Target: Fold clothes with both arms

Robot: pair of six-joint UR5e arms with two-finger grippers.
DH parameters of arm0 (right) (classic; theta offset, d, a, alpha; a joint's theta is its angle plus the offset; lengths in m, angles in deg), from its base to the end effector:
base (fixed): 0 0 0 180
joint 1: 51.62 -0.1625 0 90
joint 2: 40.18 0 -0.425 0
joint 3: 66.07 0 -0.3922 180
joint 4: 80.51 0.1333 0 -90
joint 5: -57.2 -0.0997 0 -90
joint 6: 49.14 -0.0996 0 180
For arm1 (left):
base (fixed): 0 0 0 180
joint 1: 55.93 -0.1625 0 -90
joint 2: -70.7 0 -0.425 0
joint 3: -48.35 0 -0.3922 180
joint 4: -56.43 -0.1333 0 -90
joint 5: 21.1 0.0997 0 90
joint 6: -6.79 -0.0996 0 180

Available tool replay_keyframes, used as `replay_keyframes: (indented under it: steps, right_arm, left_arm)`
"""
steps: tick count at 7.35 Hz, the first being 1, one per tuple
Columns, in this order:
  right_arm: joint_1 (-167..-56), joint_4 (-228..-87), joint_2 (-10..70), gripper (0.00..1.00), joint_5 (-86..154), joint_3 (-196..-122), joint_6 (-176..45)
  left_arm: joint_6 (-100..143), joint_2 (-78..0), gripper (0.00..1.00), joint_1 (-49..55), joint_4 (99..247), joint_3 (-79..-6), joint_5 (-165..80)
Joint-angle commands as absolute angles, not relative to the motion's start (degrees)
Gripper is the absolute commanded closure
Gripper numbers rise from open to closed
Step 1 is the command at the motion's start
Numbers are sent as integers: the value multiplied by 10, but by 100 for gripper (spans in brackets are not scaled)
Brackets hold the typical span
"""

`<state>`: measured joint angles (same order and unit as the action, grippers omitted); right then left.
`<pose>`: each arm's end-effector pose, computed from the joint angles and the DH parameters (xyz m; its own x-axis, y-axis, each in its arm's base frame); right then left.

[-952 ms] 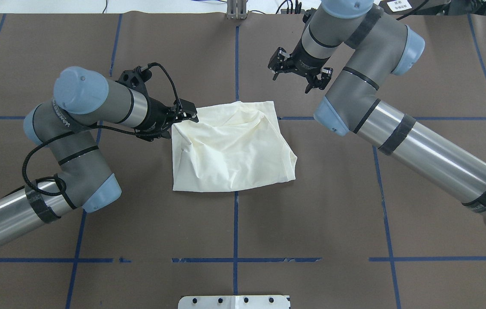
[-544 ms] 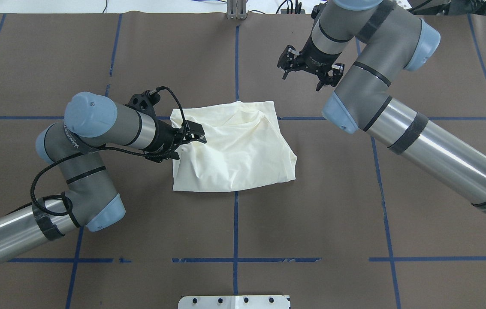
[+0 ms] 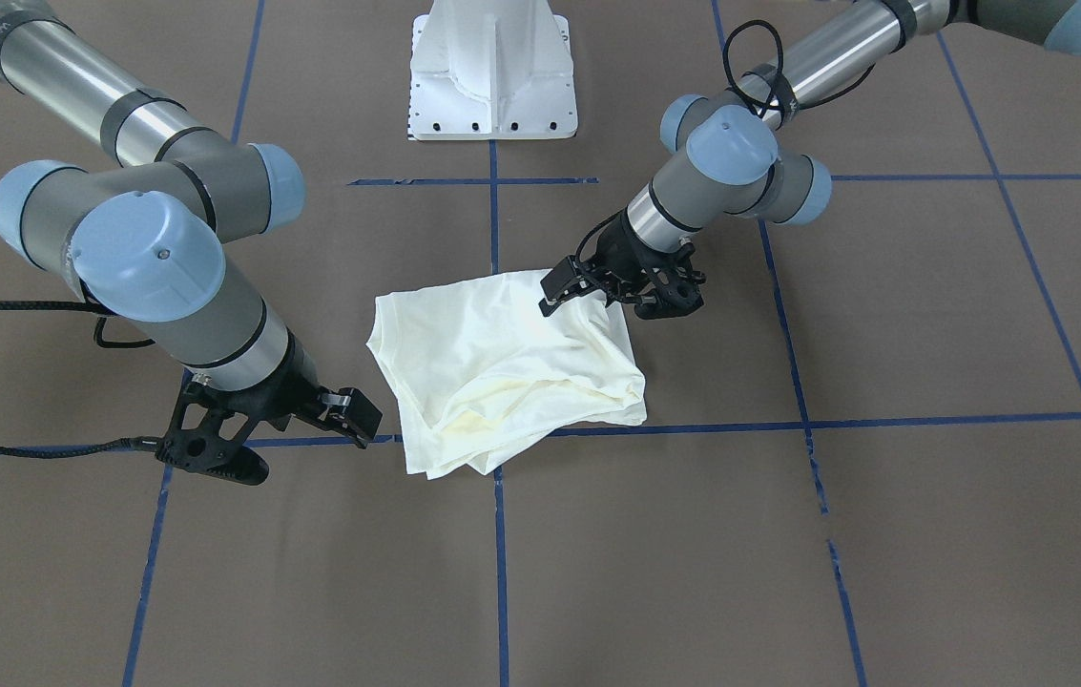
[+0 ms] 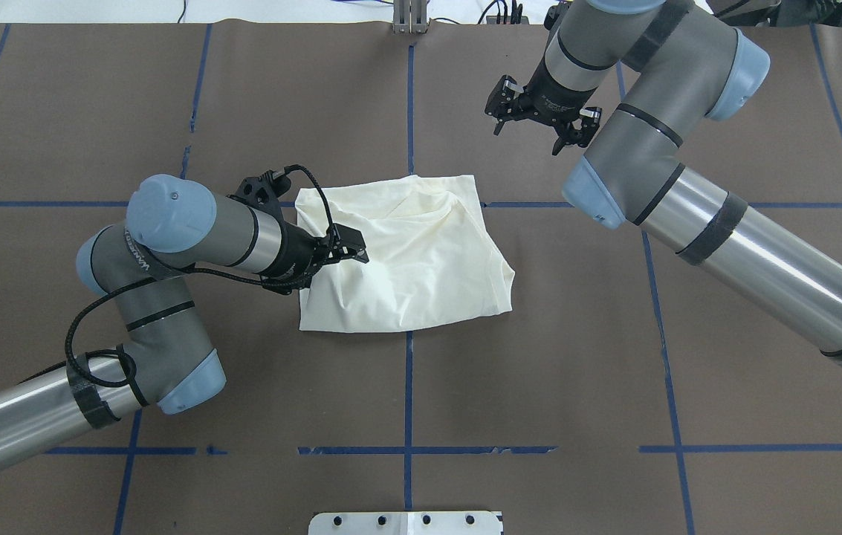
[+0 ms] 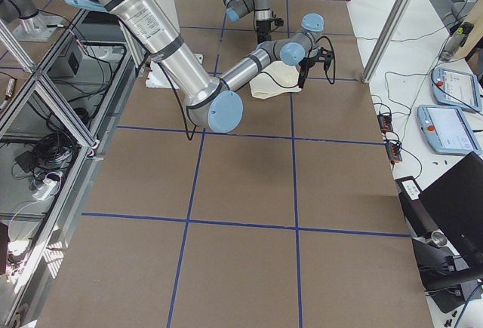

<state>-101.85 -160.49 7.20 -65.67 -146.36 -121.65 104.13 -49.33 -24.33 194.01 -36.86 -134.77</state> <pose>-0.4170 -0.6249 0.2555 0.5697 0.2899 0.7690 -0.2494 0.9526 -0.1743 0.5337 -0.4379 0.2949 0.2299 -0.2788 -0.9324 0.1841 0.9532 -0.2397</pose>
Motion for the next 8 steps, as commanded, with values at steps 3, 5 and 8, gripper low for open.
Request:
replay_keyframes:
  steps: [3,5,8]
  right_arm:
    - [-1022,-1605,78,0,-657,-1470,-1216]
    - [-1022,-1605,78,0,-657,-1470,-1216]
    - [-1029,-1605,78,0,-657,-1470,-1216]
  left_arm:
    - [1040,-458,0,-261,1983,-396,-1353]
    - [1039,-437,0,-286,1999,-409,-1353]
    - [1042,-437,0,-316,1999,-423,-1353]
